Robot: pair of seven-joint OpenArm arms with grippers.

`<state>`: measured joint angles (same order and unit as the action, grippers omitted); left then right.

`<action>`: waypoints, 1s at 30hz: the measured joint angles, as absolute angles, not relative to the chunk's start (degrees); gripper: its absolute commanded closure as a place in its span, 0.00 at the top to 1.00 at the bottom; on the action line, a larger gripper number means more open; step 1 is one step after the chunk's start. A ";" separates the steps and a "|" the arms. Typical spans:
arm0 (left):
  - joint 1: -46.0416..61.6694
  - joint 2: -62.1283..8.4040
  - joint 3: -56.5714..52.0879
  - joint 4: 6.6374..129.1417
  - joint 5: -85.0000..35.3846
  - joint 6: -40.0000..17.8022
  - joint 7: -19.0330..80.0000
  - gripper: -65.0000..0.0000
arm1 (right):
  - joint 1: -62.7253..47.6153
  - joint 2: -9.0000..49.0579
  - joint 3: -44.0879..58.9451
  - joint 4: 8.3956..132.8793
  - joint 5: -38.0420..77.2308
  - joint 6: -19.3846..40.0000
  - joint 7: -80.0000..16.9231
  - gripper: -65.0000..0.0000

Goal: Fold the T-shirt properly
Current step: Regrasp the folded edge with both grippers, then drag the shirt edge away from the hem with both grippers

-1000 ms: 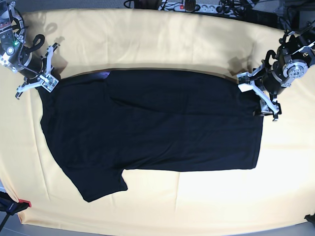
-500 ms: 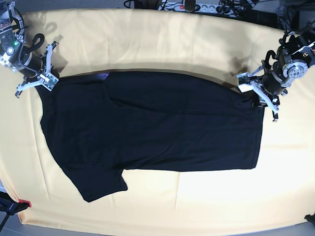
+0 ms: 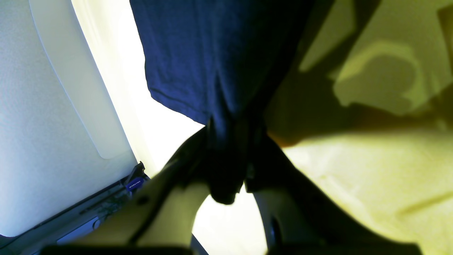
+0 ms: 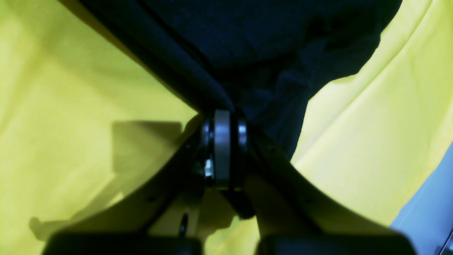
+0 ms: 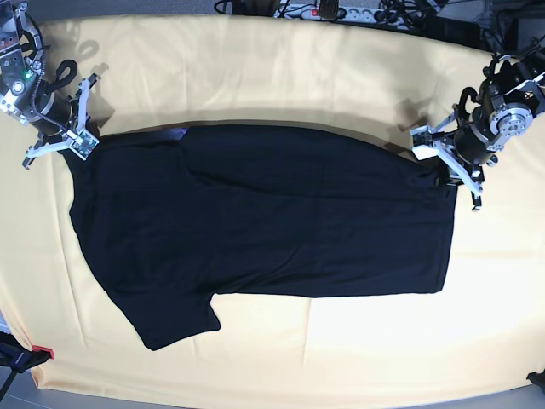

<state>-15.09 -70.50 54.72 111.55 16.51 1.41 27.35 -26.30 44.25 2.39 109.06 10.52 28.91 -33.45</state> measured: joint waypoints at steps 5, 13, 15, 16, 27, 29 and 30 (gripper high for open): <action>-15.07 -74.43 54.72 114.02 14.46 -3.51 27.07 0.00 | -26.65 44.34 2.39 109.23 12.60 31.09 -39.59 0.00; -14.98 -80.86 54.68 122.37 8.34 -10.59 27.09 0.00 | -33.34 48.27 2.39 117.49 14.79 30.28 -48.16 0.00; -14.98 -81.82 54.68 124.01 5.72 -14.33 27.24 0.00 | -34.76 48.58 2.39 119.33 14.87 30.17 -49.43 0.00; -14.96 -82.32 54.68 124.70 4.29 -16.71 26.96 0.00 | -35.57 48.58 2.39 120.18 14.87 30.06 -50.37 0.00; -15.09 -87.79 54.63 127.31 -3.86 -33.71 26.96 0.00 | -47.94 48.93 7.07 126.74 15.29 29.61 -54.46 0.00; -15.09 -87.77 54.63 127.31 -5.96 -36.10 26.81 0.00 | -51.18 49.10 9.72 128.31 15.22 29.63 -54.43 0.00; -15.09 -87.77 54.63 127.31 -7.42 -37.41 26.81 0.00 | -52.90 49.17 11.18 129.08 15.44 29.58 -54.35 0.00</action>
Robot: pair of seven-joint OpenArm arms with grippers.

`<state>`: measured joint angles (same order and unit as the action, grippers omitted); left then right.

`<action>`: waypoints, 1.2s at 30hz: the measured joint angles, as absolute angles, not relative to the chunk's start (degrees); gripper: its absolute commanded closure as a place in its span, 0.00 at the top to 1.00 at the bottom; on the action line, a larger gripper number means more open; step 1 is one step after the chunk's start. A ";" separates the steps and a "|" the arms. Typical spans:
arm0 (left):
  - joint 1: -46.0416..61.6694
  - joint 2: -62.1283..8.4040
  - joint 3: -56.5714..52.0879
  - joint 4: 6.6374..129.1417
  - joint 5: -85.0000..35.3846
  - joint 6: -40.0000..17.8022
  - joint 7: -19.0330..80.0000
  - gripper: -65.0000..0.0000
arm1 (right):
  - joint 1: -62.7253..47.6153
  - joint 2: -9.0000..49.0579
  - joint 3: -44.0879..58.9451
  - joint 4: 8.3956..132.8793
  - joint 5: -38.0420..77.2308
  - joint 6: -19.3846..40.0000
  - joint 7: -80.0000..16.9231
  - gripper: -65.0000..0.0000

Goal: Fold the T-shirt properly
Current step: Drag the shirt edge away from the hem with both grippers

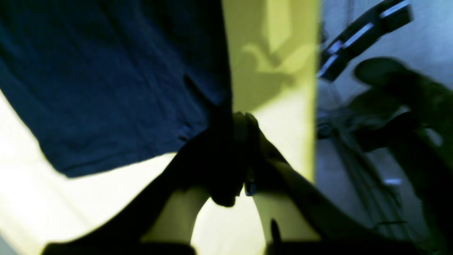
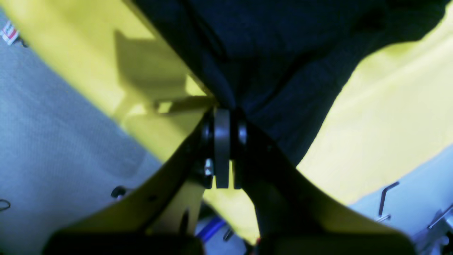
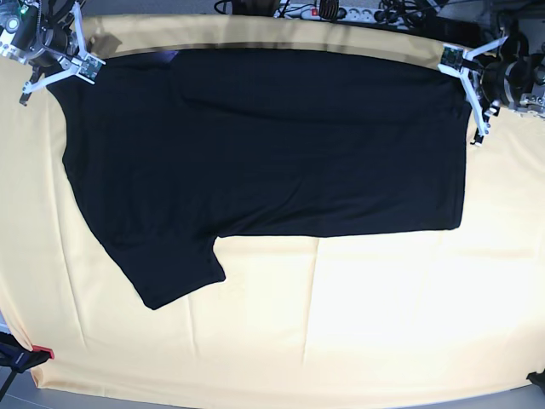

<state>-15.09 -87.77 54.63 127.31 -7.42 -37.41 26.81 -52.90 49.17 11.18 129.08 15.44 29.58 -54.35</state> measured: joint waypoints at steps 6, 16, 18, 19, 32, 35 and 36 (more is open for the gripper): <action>-15.09 -87.77 54.63 127.55 -10.15 -39.72 26.85 0.00 | -60.53 49.23 15.64 131.79 15.75 28.27 -54.15 0.00; -15.09 -87.77 54.63 127.63 -11.60 -39.72 27.03 0.05 | -62.04 48.71 15.64 131.79 15.84 26.70 -51.75 0.07; -15.09 -87.81 54.63 127.66 -11.60 -39.72 27.07 0.28 | -62.04 48.71 15.64 131.79 15.44 26.55 -50.74 0.35; -15.09 -87.94 54.63 127.70 -11.70 -39.70 27.66 0.42 | -62.02 48.71 15.64 131.79 15.38 26.59 -50.81 0.50; -15.09 -88.40 54.63 131.61 -21.43 -39.70 40.86 0.68 | -61.91 48.73 15.64 134.34 12.03 24.97 -53.36 0.61; -15.33 -88.55 54.63 133.25 -21.37 -39.72 41.63 0.68 | -61.89 48.71 15.64 134.32 11.97 24.73 -54.06 0.61; -15.44 -88.60 54.63 133.64 -21.45 -39.72 41.67 0.68 | -61.89 48.73 15.64 134.32 11.97 24.73 -54.06 0.61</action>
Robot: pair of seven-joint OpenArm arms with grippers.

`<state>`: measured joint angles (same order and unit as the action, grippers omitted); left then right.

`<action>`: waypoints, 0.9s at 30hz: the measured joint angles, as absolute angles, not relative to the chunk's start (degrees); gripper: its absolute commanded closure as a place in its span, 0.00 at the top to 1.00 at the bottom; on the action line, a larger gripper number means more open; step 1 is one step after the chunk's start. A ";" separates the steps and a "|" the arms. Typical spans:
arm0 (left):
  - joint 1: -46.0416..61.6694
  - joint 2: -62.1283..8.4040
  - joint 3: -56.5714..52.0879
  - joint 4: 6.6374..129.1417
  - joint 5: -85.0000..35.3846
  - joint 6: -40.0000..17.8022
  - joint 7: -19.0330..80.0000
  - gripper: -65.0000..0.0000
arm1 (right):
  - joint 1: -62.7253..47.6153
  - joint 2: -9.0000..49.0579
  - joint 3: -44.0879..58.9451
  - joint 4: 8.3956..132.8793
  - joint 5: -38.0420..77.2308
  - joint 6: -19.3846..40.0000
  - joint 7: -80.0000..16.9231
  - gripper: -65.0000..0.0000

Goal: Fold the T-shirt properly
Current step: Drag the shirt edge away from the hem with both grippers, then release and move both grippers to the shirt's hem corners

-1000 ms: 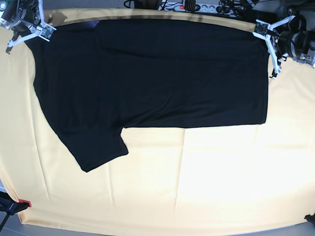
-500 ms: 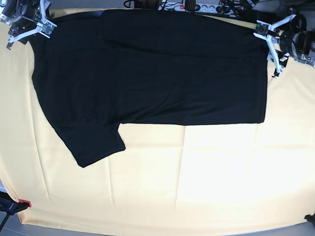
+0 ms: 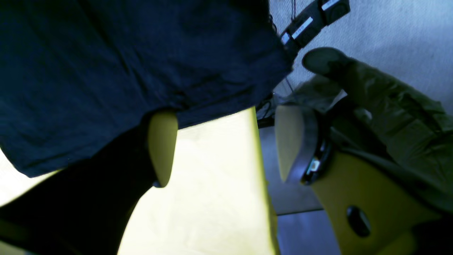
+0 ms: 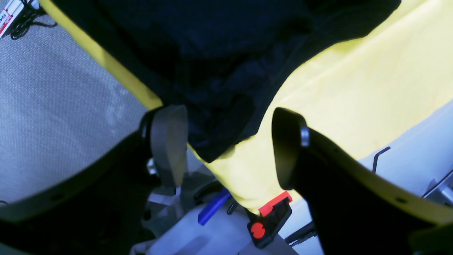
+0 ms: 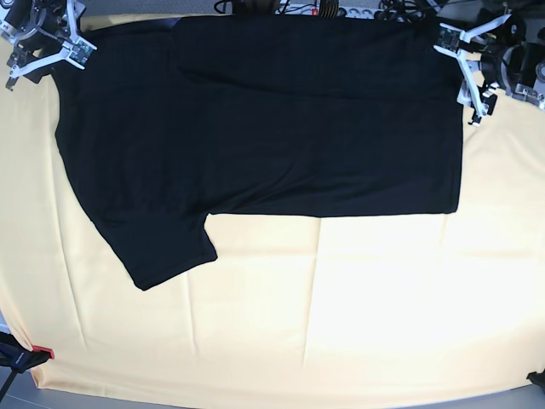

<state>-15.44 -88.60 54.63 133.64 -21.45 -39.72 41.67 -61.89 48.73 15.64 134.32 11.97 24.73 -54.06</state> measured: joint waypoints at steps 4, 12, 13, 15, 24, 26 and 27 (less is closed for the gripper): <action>-15.42 -88.58 54.63 134.39 -21.45 -39.72 42.06 0.68 | -61.91 48.73 15.64 134.32 6.17 20.93 -54.04 0.60; -15.57 -88.66 54.63 134.47 -9.54 -19.57 42.00 0.00 | -61.93 48.71 15.64 134.30 -4.49 5.67 -44.53 0.00; -15.55 -88.64 54.63 134.50 -7.88 -15.75 41.28 0.00 | -61.82 48.71 15.64 134.30 -5.37 3.86 -42.15 0.00; -15.62 -88.55 54.63 134.52 -4.56 -8.93 39.88 0.00 | -59.86 48.66 15.64 134.30 -4.95 3.64 -39.94 0.00; -15.55 -78.70 54.17 125.14 2.85 6.76 39.97 0.00 | -45.45 48.49 15.62 132.38 8.19 8.84 -36.36 0.00; -15.42 -74.89 52.93 121.25 2.55 10.50 39.97 0.00 | -41.85 48.42 15.55 128.40 10.52 9.87 -36.42 0.00; -15.35 -72.77 51.96 119.28 1.98 11.88 39.77 0.00 | -40.29 48.38 15.57 126.58 11.57 10.39 -36.42 0.00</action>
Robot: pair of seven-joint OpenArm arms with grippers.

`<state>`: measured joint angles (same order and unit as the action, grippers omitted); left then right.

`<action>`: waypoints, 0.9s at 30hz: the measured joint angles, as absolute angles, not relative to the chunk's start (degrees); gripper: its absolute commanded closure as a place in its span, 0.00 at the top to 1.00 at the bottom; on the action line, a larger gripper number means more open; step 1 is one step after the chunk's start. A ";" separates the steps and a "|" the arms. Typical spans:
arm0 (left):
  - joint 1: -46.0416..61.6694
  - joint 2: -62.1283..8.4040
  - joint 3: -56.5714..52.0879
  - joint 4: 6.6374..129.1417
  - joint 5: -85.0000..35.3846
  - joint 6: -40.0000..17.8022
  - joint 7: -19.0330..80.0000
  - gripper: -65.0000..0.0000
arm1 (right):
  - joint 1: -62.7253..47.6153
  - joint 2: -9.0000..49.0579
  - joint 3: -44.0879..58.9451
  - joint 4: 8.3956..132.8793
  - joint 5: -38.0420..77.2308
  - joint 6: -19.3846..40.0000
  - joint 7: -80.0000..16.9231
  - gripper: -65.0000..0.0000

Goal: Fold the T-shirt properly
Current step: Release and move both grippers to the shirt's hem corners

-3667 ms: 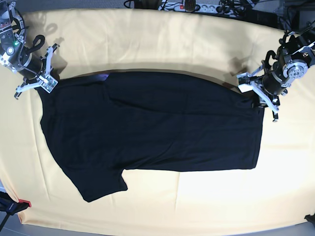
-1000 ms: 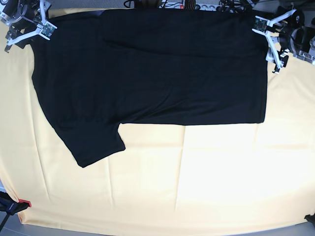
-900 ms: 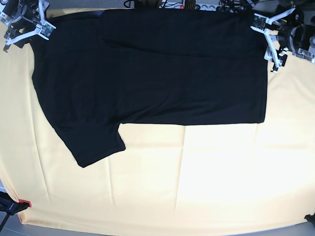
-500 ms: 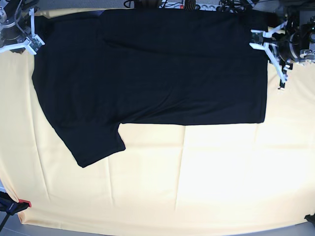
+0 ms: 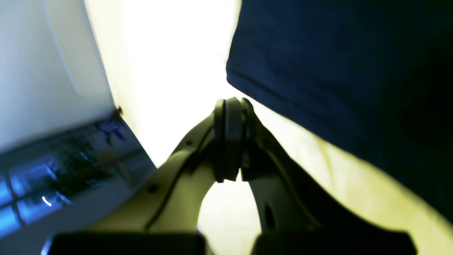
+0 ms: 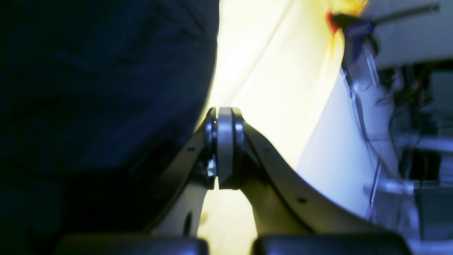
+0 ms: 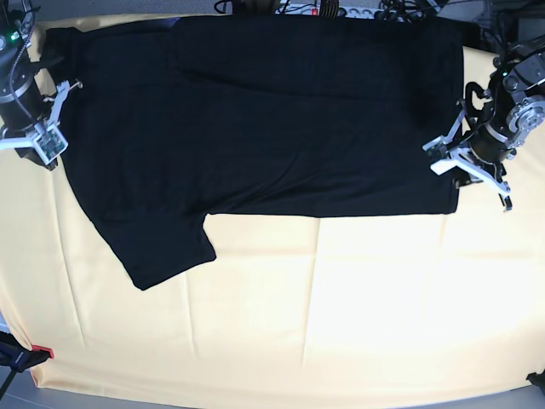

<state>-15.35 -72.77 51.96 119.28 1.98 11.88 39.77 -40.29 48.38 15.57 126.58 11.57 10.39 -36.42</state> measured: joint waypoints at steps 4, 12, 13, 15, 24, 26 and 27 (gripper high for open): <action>-14.61 -64.58 45.98 112.51 -2.94 13.13 38.37 0.00 | -35.64 47.35 15.62 120.46 15.14 12.97 -37.08 0.00; -11.64 -48.56 21.08 98.48 -24.23 3.73 35.97 0.00 | -31.66 42.70 15.55 115.39 18.50 18.20 -37.04 0.00; -11.14 -46.50 17.08 96.07 -27.97 0.95 35.99 0.00 | -31.70 42.41 15.55 115.42 18.79 18.50 -36.99 0.00; -10.11 -42.61 9.06 90.32 -35.44 -5.26 37.19 0.00 | -31.64 41.76 15.53 115.42 18.68 18.50 -37.04 0.00; -8.16 -38.46 -10.02 79.66 -50.59 -15.03 44.53 0.00 | -31.59 41.76 15.55 115.42 18.72 18.48 -37.04 0.00; -8.05 -38.41 -10.52 79.64 -49.54 -12.91 44.49 0.01 | -31.59 41.74 15.55 115.42 18.72 18.50 -37.01 0.00; -8.08 -38.30 -10.52 79.64 -48.49 -12.47 44.51 0.10 | -31.59 41.74 15.55 115.42 18.70 18.50 -37.01 0.00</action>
